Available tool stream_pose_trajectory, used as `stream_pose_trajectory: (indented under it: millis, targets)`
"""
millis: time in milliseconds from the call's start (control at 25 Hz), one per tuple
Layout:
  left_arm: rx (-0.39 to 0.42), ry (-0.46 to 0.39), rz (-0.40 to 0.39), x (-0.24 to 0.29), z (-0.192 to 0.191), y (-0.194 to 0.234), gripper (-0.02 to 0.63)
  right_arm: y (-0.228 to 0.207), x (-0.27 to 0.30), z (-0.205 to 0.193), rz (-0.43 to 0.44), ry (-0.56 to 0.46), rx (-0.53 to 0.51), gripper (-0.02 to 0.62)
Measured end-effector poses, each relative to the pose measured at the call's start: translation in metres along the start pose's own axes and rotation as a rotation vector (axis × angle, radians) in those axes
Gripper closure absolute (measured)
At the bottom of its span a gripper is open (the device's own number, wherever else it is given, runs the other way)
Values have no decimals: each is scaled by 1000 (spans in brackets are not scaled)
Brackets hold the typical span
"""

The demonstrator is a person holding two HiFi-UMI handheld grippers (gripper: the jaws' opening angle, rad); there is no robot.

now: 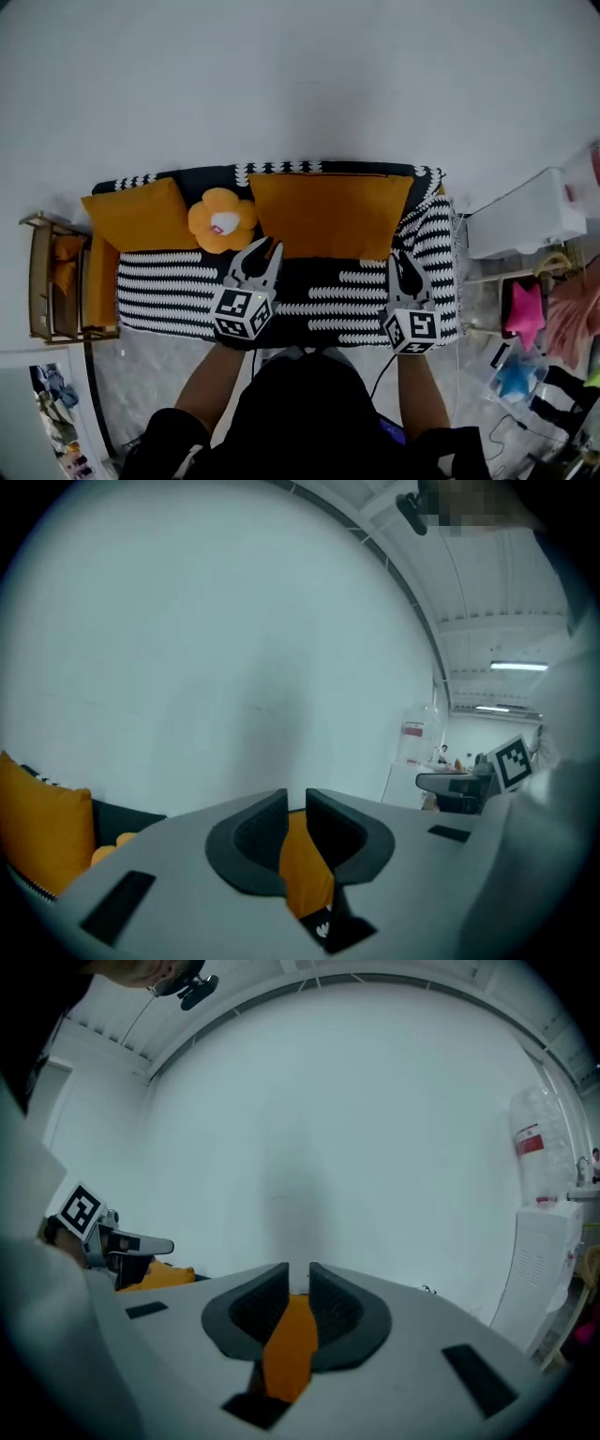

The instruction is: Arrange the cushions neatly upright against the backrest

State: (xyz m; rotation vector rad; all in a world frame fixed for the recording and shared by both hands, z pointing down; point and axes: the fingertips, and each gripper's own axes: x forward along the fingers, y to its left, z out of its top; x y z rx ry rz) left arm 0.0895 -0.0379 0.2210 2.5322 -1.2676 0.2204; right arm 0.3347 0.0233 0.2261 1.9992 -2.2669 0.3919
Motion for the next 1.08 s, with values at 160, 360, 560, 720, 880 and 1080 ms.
stream_pose_trajectory:
  millis: [160,360,560,720,880,1080]
  targets:
    - [31,-63,-45,-28,32,-20,586,15,-23,22,7,-41,32,568]
    - [49,-112,-30,-55,44,-20,588,29,-40,36,35,-83,6,568]
    - [24,-136,-7,-65,51,-9,588,32,-45,41,45,-94,-5,568]
    - [15,-158,-5,-67,61,-4,588,34,-45,44,55,-94,-11,569]
    - [15,-167,-12,-62,67,-5,588,33,-44,48,65,-97,-5,569]
    - [30,-166,-38,-52,73,-13,588,25,-45,52,62,-111,11,569]
